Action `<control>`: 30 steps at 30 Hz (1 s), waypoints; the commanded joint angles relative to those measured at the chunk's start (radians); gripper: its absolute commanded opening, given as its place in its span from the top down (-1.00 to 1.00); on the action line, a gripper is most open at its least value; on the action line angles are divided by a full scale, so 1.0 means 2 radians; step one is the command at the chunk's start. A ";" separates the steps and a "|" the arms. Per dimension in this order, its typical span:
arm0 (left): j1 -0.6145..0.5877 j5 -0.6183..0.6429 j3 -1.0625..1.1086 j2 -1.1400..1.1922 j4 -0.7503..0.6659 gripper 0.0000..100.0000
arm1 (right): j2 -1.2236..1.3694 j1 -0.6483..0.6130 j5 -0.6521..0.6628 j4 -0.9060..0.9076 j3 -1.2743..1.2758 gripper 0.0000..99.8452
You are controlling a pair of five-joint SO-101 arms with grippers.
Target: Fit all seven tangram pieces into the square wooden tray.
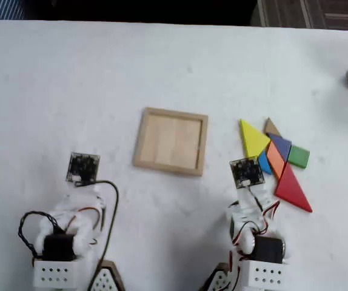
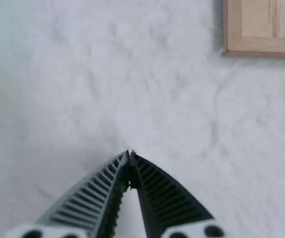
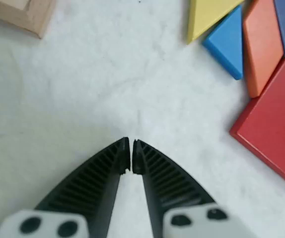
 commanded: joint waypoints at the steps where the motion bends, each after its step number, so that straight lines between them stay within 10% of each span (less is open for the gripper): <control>1: 0.007 -0.004 -0.002 -0.004 0.003 0.96 | -0.005 0.005 0.008 0.001 0.005 0.96; 30: 0.020 -0.004 -0.002 -0.004 0.004 0.96 | -0.005 -0.055 0.006 0.001 0.005 0.96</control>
